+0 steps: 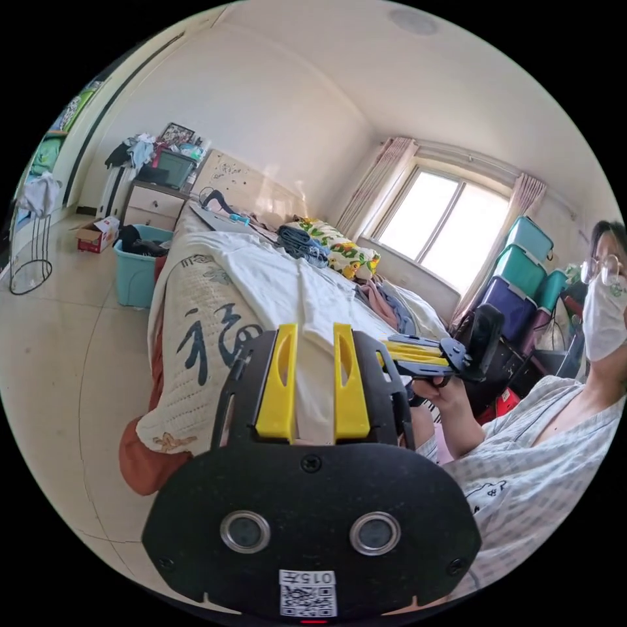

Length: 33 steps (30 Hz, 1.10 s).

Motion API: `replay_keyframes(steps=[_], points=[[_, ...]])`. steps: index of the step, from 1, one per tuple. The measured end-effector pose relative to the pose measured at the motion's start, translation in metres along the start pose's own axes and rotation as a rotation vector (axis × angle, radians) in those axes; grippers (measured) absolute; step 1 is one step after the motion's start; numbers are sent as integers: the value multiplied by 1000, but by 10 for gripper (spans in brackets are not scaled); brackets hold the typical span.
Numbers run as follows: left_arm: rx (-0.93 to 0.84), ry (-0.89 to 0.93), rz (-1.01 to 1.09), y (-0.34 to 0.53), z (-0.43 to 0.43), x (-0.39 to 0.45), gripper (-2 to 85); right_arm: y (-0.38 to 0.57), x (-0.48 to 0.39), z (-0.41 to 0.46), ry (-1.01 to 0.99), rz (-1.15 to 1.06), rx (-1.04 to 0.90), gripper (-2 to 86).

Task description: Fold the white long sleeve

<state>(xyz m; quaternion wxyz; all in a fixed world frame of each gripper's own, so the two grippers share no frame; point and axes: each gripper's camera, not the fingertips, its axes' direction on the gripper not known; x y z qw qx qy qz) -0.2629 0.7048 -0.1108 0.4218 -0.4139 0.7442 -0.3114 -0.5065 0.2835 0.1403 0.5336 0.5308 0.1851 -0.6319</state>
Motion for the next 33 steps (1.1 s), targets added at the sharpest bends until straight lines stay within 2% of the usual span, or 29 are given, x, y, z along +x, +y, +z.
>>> replay_keyframes(steps=[7,9,11,12,14,17,23,28,30,33], points=[[-81,-53,31,-8,19,0,6,4,13,3,-141,12,-33,-10],[-57,-27,38,-11,10,-4,4,4,26,-4,-212,12,-27,-9],[65,-29,11,-17,-14,-24,12,1,46,-16,-249,27,9,-8],[94,-56,4,-19,-20,-30,15,-6,63,-24,-249,40,43,-6],[170,-231,-23,-29,-33,-56,44,-27,89,-32,-225,47,89,2],[136,-437,-39,-45,-11,-104,90,-91,113,-18,-154,-19,102,41],[-53,-405,-124,-53,90,-194,152,-253,114,140,-70,-148,-100,94],[-118,-384,-146,-59,151,-224,176,-341,112,285,-40,-79,-362,96],[-151,-400,-153,-63,168,-230,174,-353,111,314,5,-62,-454,80],[-206,-435,-154,-74,188,-233,122,-372,108,311,9,-52,-443,68]])
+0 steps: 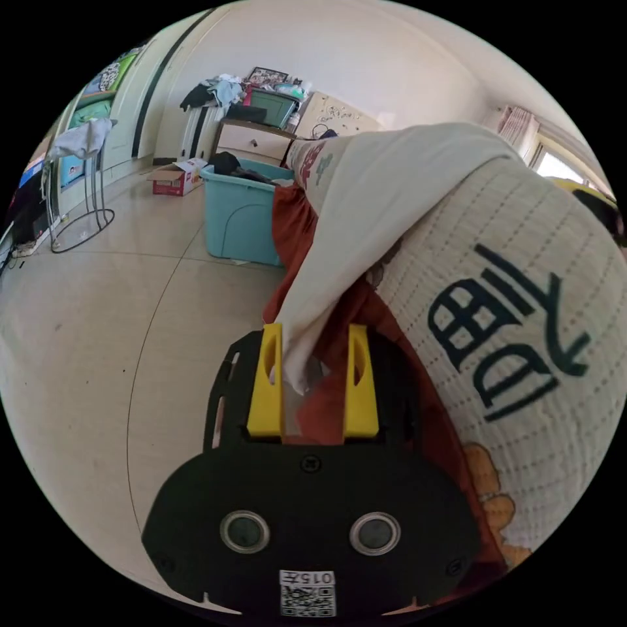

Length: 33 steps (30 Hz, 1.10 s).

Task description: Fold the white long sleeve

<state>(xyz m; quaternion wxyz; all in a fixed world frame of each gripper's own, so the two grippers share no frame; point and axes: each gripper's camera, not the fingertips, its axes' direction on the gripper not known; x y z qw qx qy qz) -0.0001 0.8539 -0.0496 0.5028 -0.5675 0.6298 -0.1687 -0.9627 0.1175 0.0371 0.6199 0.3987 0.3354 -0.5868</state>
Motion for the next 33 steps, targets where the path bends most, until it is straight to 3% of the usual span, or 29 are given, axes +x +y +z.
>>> replay_keyframes(steps=[4,7,15,21,24,25,27,29,33], points=[[-56,-41,-39,-18,-3,2,30,-21,2,-21,-17,14,4,64],[-79,-53,-91,-31,-29,-10,16,-34,15,-42,-52,65,13,48],[118,-196,-162,-70,-178,-4,6,-64,37,-110,-142,113,36,40],[297,-385,-16,-129,-288,106,6,-52,68,-211,-260,187,226,50],[420,-459,317,-148,-335,232,6,10,106,-295,-474,253,424,43],[469,-512,543,-138,-345,301,7,47,120,-329,-507,276,482,36],[511,-546,918,-100,-342,401,8,117,139,-378,-477,320,573,24],[440,-614,1329,-29,-306,494,11,195,153,-419,-379,384,644,15],[343,-753,1558,32,-261,543,13,336,170,-476,-238,539,631,30]])
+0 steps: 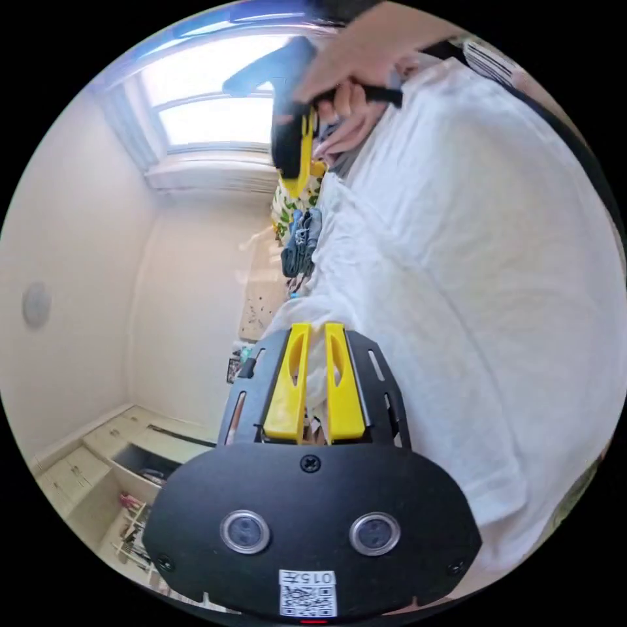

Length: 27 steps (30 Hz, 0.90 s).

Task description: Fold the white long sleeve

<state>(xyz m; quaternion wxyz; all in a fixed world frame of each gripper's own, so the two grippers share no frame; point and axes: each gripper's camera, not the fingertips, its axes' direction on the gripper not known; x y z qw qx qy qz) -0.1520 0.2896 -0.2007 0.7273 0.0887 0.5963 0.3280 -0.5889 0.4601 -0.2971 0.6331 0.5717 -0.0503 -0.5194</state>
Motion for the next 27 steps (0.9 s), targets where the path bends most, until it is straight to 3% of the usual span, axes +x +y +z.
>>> replay_keyframes(steps=[3,7,10,14,16,20,23,25,27], points=[[-67,-20,-40,-4,0,-10,16,14,3,-48,23,28,-3,59],[-163,143,-221,12,7,-66,25,12,-30,-72,-26,0,-40,76],[-180,435,-587,55,33,-134,43,26,-62,-95,-42,-22,7,76],[27,937,-1258,131,98,-208,90,43,-91,-124,-81,-21,32,76],[-2,982,-1374,135,129,-217,108,52,-112,-144,-62,-32,49,76],[-347,906,-1347,100,195,-216,146,62,-141,-168,-35,-44,47,75],[-524,870,-1218,83,223,-211,75,67,-154,-191,-16,-42,56,75],[-497,867,-1192,79,220,-214,24,70,-158,-210,16,-33,74,75],[-355,845,-1180,72,197,-222,12,72,-158,-223,45,-22,95,75]])
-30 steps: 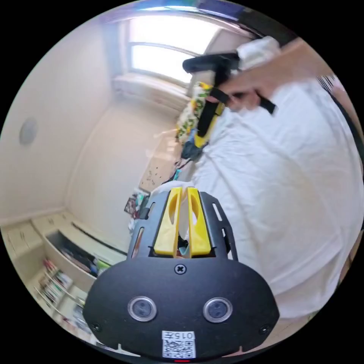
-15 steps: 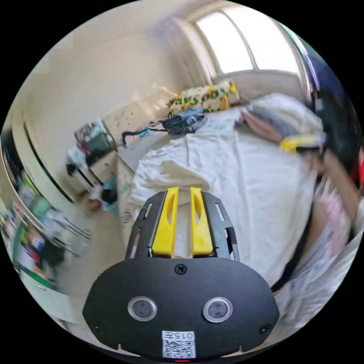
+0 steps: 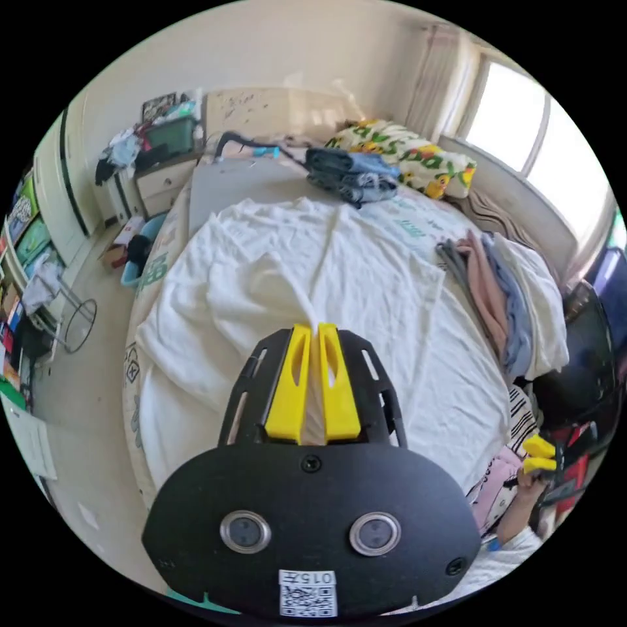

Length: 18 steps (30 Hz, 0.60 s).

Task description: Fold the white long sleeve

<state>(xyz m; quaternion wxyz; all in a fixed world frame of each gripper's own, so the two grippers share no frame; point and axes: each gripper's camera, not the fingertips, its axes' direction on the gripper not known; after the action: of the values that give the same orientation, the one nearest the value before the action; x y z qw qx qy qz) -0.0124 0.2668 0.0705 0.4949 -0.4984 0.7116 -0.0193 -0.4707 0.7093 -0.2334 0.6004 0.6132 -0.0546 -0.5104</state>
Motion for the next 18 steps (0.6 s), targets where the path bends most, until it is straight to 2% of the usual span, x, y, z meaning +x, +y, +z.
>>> replay_keyframes(steps=[2,3,4,5,8,11,18], points=[[155,132,273,24,-41,42,6,-1,2,-9,17,18,20,75],[187,156,359,34,-51,55,5,-2,3,-13,12,32,31,76],[233,162,541,60,-69,81,5,-4,4,-16,1,43,42,77],[257,107,709,90,-78,104,5,-5,4,-17,-2,49,46,77],[207,-23,950,150,-74,128,7,-8,7,-16,2,79,52,80],[181,-127,996,162,-78,135,8,-15,8,-2,3,102,14,86],[64,-141,964,151,-72,131,8,-39,-14,25,14,105,-39,46]])
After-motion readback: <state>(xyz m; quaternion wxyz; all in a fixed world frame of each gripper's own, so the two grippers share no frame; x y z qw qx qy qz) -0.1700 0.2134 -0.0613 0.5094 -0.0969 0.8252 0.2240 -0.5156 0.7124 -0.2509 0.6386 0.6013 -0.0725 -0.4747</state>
